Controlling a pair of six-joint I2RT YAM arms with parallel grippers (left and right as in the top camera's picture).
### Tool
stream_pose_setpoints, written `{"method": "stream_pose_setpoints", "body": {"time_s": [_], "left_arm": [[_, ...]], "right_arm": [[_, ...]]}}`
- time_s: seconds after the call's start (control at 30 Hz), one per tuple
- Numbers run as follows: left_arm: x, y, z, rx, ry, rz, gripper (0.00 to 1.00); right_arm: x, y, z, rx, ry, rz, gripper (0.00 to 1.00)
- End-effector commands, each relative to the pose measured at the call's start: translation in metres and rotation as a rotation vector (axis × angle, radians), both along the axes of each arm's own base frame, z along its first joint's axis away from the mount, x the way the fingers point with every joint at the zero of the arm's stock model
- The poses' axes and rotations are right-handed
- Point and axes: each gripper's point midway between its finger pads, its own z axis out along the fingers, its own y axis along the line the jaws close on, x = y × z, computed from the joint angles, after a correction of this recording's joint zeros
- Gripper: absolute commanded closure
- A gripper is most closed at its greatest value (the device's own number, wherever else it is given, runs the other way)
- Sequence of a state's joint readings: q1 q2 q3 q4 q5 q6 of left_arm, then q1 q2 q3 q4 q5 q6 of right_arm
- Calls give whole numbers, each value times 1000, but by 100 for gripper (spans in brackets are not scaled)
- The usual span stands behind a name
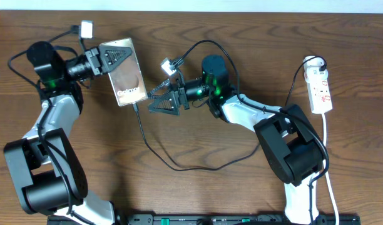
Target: Plug charger to phone and switch on socket
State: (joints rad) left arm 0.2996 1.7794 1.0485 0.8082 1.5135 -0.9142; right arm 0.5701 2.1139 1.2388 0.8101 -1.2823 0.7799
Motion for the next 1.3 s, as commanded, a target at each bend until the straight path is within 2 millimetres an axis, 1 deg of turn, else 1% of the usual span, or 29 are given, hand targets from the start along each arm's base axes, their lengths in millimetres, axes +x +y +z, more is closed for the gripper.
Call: {"method": "stream_pose_setpoints", "body": {"time_s": [0.0, 0.17, 0.27, 0.4, 0.57, 0.63, 0.77, 0.87, 1.1, 1.27], "left_arm": [[1, 12, -6, -16, 51, 24, 93], [11, 23, -23, -37, 157, 115, 93], [16, 28, -43, -24, 234, 179, 93], [14, 30, -68, 16, 307, 223, 93], [7, 40, -114, 126, 461, 329, 92], [2, 43, -128, 167, 516, 357, 93], [-6, 50, -150, 235, 607, 407, 92], [-15, 61, -171, 310, 707, 477, 93], [-32, 76, -195, 443, 799, 542, 92], [-41, 79, -203, 474, 854, 554, 93]], "right_arm": [[10, -10, 13, 5, 19, -14, 1], [25, -23, 13, -9, 73, -53, 1], [32, -29, 13, -8, 74, -74, 1], [38, -32, 13, -7, 73, -97, 1], [41, -34, 13, -5, 63, -112, 1], [41, -33, 12, -9, 65, -114, 1], [42, -32, 8, -16, 62, -119, 1], [42, -32, 7, -20, 65, -118, 1], [39, -29, 0, -35, 54, -116, 1], [37, -23, -3, -46, 62, -121, 1]]}}
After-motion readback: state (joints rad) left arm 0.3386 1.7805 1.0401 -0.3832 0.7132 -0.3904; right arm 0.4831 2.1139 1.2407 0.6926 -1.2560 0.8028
